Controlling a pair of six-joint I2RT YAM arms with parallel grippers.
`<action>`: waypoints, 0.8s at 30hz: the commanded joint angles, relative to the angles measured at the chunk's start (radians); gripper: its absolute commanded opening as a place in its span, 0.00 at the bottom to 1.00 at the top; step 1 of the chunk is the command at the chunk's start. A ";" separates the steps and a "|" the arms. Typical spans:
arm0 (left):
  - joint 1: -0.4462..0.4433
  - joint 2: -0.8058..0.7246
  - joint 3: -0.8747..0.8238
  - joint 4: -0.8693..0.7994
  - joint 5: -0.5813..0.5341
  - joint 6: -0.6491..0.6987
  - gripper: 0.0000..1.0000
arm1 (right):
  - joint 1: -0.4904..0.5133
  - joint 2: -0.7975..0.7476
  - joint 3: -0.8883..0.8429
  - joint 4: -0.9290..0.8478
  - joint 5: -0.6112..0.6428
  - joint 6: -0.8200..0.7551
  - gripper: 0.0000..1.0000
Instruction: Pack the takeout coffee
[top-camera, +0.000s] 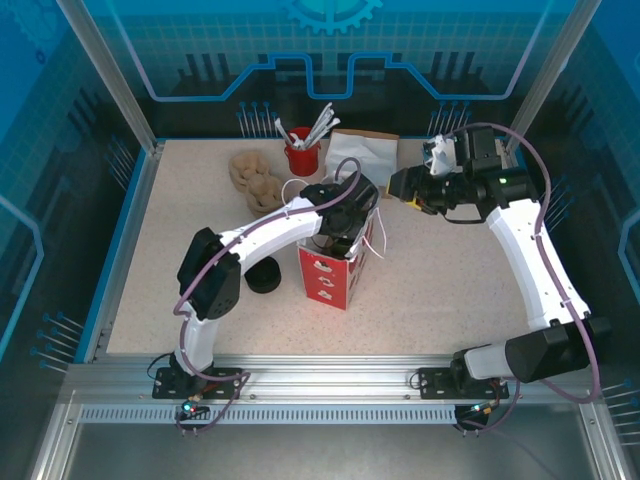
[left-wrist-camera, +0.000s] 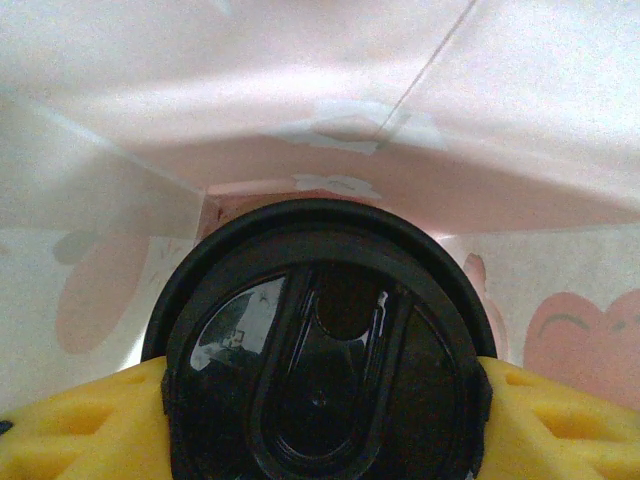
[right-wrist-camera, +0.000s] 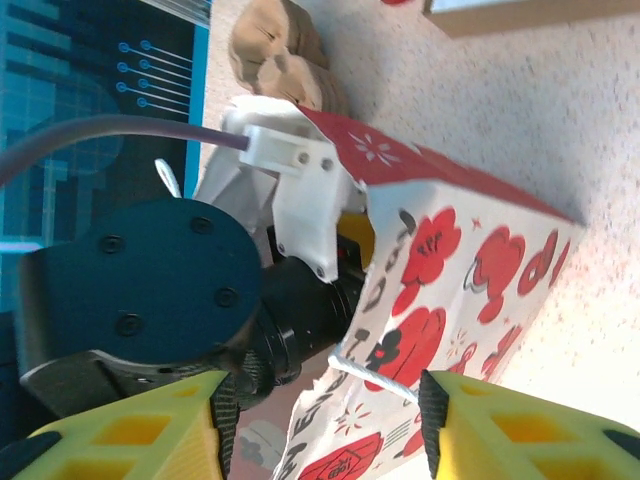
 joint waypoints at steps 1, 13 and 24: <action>0.008 0.125 -0.051 -0.102 0.123 -0.039 0.56 | 0.000 -0.005 -0.014 -0.043 -0.008 0.104 0.52; 0.009 0.179 0.000 -0.152 0.145 -0.066 0.56 | 0.025 0.037 -0.009 -0.089 -0.014 0.163 0.49; 0.009 0.195 0.029 -0.175 0.162 -0.074 0.56 | 0.059 0.057 -0.013 -0.086 0.004 0.171 0.49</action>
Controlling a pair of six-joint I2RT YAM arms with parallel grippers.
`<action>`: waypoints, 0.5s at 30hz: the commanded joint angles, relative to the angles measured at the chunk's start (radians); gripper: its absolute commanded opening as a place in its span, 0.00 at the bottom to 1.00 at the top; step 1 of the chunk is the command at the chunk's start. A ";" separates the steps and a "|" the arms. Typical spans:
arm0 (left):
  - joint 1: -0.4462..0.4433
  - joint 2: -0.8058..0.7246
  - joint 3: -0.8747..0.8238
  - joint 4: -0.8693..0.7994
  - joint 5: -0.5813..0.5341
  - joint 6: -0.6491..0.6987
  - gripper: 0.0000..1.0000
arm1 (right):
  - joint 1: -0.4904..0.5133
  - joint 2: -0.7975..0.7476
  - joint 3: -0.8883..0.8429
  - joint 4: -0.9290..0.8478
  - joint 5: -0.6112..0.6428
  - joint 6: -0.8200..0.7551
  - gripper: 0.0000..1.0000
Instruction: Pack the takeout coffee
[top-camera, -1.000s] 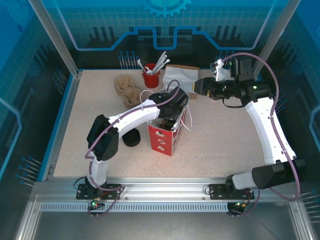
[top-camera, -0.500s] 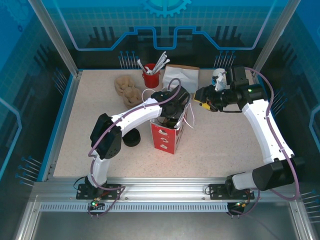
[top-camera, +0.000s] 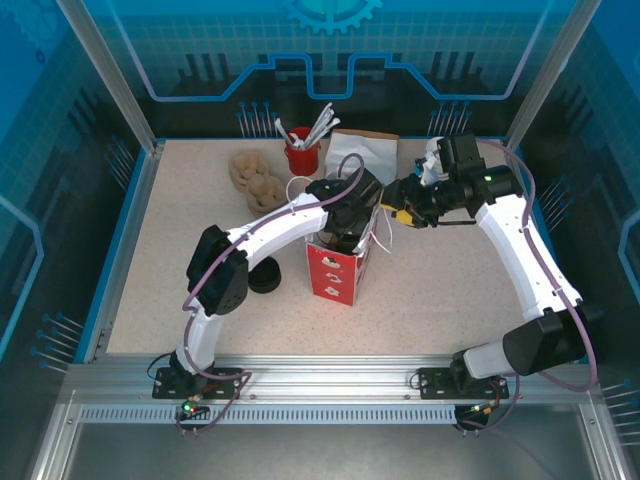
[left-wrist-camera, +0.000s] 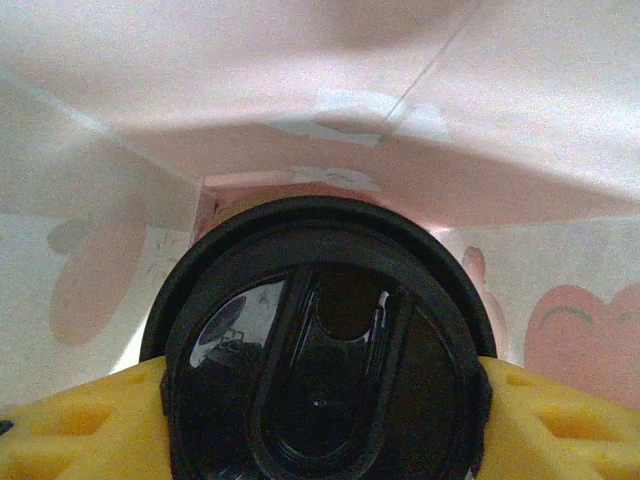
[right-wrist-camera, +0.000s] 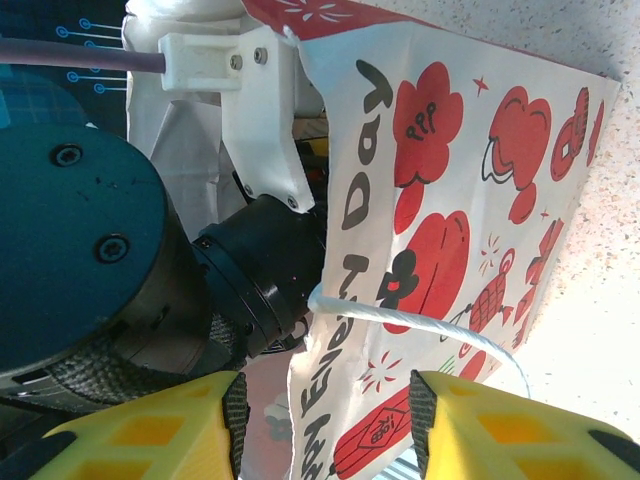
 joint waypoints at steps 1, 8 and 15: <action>0.005 0.130 -0.058 -0.139 0.149 -0.040 0.57 | 0.014 0.016 -0.001 -0.012 0.004 0.017 0.49; 0.006 0.121 0.013 -0.170 0.146 -0.043 0.64 | 0.029 0.028 -0.004 -0.011 0.007 0.018 0.49; 0.006 0.112 0.103 -0.223 0.119 -0.042 0.74 | 0.036 0.039 -0.009 -0.009 0.016 0.007 0.50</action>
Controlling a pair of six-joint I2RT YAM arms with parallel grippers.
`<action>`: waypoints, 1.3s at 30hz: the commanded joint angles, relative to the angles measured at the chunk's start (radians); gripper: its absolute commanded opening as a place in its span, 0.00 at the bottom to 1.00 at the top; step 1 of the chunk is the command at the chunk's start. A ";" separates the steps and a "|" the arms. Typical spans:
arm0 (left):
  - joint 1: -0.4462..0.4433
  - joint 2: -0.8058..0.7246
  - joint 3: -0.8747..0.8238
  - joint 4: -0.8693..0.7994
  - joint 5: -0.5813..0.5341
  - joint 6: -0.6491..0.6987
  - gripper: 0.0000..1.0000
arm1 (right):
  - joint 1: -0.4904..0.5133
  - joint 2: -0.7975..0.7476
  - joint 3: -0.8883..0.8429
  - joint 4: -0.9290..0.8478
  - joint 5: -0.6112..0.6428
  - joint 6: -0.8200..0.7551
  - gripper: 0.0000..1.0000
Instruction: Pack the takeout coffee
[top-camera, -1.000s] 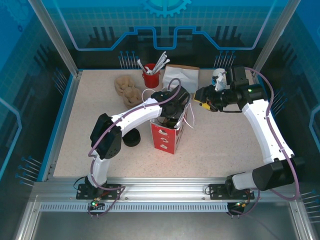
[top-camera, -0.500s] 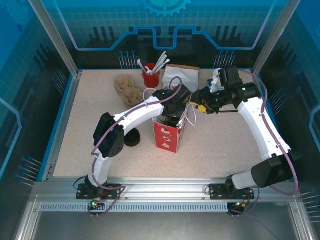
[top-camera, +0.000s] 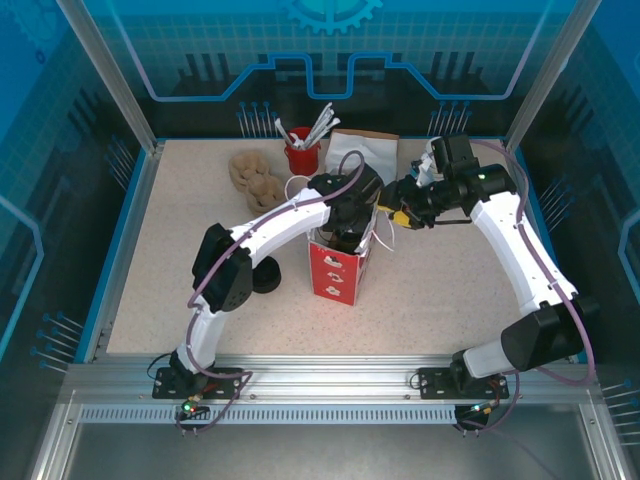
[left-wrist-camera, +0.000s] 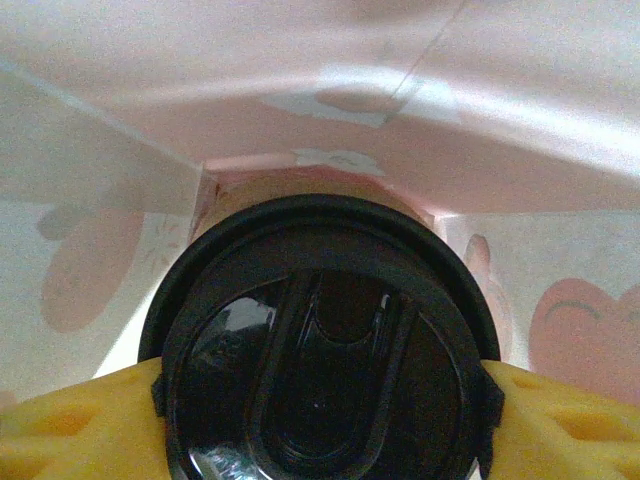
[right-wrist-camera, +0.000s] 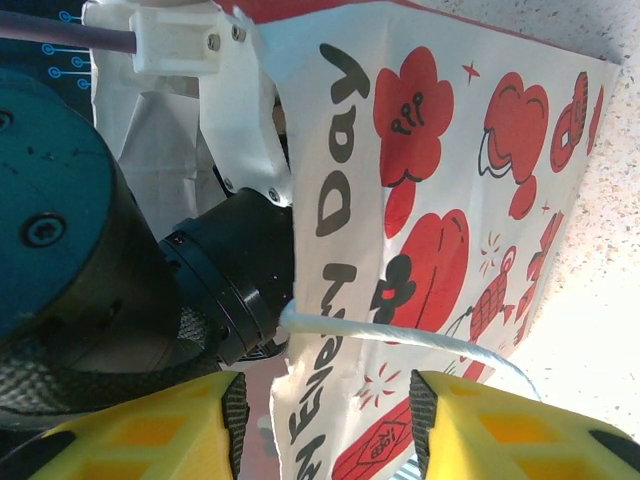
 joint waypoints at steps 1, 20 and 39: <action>-0.002 0.068 0.012 -0.127 0.082 -0.032 0.74 | 0.019 0.015 -0.003 -0.010 0.011 -0.004 0.51; -0.001 0.046 0.200 -0.267 0.037 -0.083 0.82 | 0.055 0.079 0.087 -0.114 0.113 -0.093 0.51; -0.002 0.023 0.330 -0.376 0.036 -0.130 0.82 | 0.087 0.134 0.240 -0.243 0.241 -0.203 0.18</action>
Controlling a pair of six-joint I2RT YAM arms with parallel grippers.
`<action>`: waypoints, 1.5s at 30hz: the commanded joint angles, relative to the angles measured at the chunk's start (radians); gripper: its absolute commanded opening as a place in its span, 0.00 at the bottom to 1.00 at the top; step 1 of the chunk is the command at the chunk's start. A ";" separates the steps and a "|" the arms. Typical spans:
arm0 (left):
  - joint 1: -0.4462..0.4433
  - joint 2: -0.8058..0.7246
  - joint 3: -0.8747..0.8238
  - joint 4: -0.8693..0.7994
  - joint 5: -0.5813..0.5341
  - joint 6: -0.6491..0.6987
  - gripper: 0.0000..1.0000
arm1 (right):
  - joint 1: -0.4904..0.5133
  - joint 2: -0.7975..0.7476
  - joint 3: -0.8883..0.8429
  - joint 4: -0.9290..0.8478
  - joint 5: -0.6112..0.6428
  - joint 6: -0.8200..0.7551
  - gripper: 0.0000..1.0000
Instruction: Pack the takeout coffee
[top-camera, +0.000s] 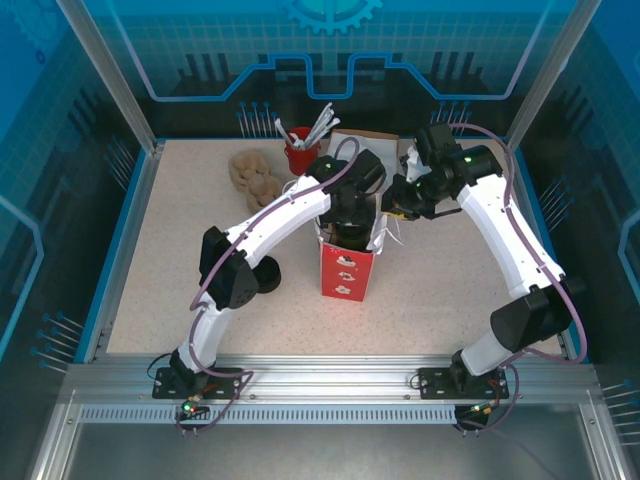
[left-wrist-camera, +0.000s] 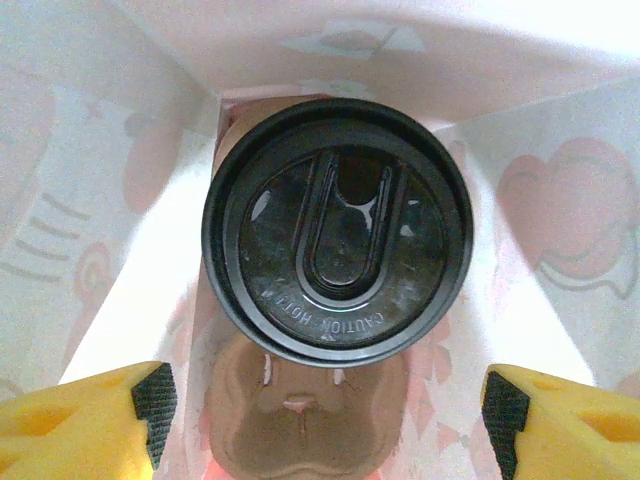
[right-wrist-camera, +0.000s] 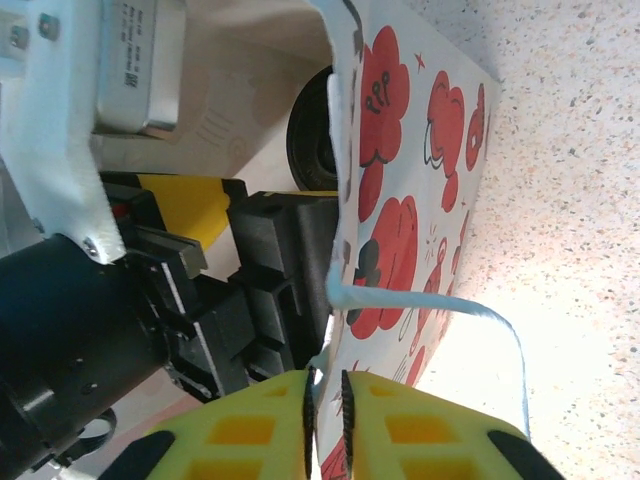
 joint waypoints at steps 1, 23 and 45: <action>-0.002 -0.025 0.057 -0.067 0.017 -0.029 0.82 | 0.012 0.013 0.032 -0.043 0.020 -0.023 0.18; 0.006 -0.295 -0.009 0.095 0.115 -0.110 0.78 | 0.009 -0.010 0.047 -0.030 0.007 -0.085 0.00; 0.248 -0.783 -0.443 0.340 -0.059 -0.108 0.74 | -0.028 -0.282 -0.311 0.270 -0.323 -0.219 0.00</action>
